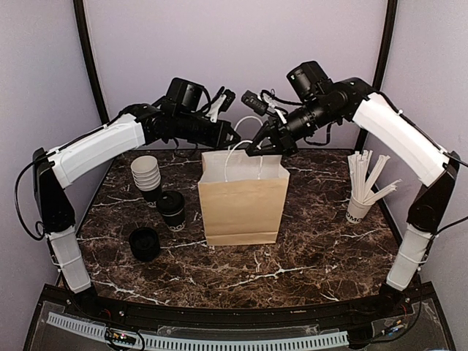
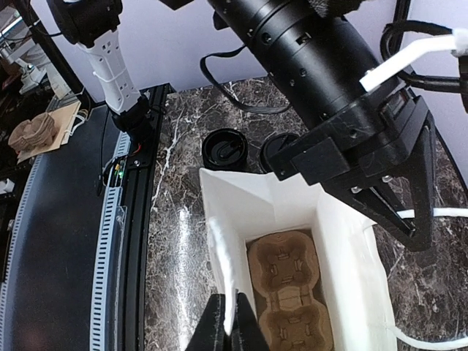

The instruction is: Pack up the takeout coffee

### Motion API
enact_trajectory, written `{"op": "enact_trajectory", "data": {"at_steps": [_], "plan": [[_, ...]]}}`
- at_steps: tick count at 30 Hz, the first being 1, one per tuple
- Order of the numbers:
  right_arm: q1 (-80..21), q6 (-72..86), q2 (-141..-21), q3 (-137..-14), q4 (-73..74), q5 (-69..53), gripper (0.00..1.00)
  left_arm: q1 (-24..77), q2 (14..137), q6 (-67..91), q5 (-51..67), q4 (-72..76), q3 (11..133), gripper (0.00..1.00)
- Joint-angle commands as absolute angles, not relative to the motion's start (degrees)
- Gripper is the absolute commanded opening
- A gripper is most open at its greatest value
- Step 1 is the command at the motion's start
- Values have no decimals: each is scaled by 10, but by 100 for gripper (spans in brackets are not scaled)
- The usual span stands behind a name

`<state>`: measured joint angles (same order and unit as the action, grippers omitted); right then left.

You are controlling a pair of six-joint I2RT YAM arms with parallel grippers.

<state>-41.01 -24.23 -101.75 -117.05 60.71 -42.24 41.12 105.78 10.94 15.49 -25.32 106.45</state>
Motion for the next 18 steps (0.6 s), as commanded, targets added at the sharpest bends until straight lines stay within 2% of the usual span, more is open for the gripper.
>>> {"op": "enact_trajectory", "data": {"at_steps": [1,6,12,18], "plan": [[-417,-235,-1021,-1220,582,-417,0,407,1010,114,149,-238,1057,0],[-417,-248,-1036,-1310,601,-418,0,407,986,114,144,-212,1071,0],[-417,-243,-1054,-1425,583,-398,0,407,996,89,126,-243,1157,0],[-416,-240,-1061,-1476,561,-392,0,407,1016,66,97,-274,1246,0]]}}
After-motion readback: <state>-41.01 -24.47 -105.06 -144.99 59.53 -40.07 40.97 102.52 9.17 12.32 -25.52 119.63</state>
